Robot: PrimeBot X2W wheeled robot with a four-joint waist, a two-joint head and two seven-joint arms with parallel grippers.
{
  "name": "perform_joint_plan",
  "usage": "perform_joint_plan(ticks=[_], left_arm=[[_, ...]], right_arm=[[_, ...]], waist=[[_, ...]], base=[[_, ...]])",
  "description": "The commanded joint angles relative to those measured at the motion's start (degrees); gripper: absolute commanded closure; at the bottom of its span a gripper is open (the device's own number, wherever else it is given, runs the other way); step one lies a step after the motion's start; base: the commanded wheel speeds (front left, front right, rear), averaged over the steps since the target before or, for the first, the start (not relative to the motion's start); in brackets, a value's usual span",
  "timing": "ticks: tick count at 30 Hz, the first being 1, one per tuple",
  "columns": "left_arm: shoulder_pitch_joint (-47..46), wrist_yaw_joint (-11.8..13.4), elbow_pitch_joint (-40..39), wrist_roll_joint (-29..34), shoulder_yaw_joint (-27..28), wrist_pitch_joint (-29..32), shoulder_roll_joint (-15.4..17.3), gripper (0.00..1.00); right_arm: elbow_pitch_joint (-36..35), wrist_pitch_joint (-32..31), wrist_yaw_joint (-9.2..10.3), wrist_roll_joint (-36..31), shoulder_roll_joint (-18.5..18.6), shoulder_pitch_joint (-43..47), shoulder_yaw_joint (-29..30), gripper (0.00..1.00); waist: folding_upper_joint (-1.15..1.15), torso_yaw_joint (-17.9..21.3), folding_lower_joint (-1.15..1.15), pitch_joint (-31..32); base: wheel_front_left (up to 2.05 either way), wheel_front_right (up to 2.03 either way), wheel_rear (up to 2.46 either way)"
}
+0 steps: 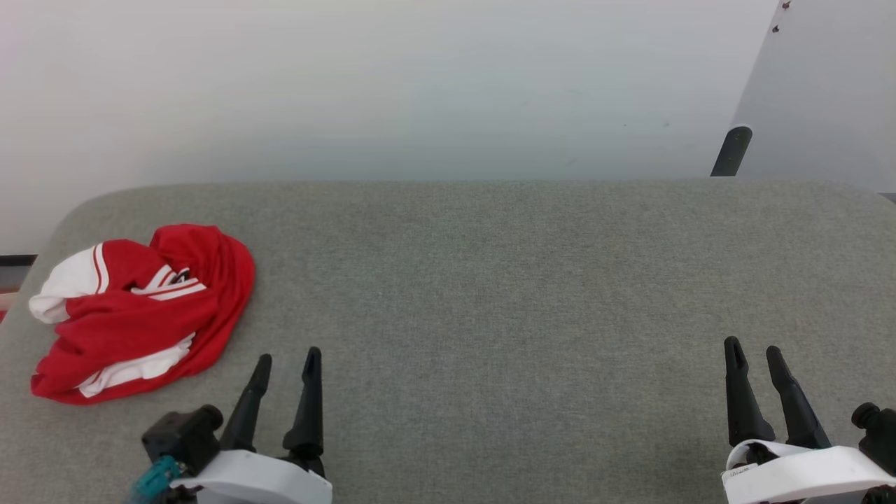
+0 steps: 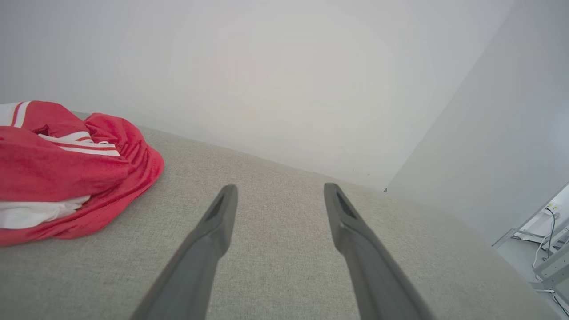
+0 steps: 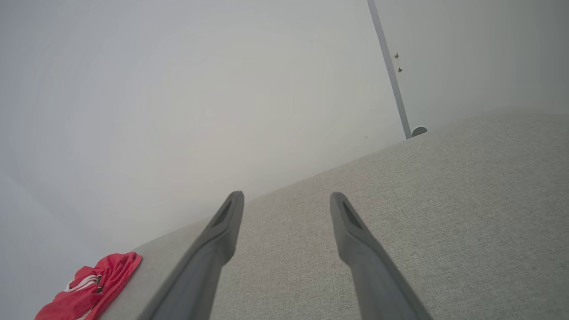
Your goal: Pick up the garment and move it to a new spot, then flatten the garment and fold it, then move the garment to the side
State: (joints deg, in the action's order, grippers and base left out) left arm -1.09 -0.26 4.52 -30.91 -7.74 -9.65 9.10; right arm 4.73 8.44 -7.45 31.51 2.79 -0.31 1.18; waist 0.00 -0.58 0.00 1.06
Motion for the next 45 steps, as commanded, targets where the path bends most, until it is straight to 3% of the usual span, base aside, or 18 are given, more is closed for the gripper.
perform_joint_plan(ticks=[1, 45], left_arm=[[0.2, -0.3, -0.7, 2.0, -0.1, -0.6, -0.1, 0.0], [3.5, -2.7, -3.7, 23.4, 2.3, -5.5, -2.1, 0.0]], right_arm=[[-0.9, 0.6, -0.04, -1.6, 0.0, 0.5, -0.2, 0.0], [-4.6, 4.2, -0.05, -20.3, 0.1, 2.8, 0.1, 0.0]], waist=[[0.0, -0.1, 0.0, 0.0], [0.0, -0.9, 0.0, 1.6]], base=[[0.0, 0.0, 0.0], [0.0, 0.0, 0.0]])
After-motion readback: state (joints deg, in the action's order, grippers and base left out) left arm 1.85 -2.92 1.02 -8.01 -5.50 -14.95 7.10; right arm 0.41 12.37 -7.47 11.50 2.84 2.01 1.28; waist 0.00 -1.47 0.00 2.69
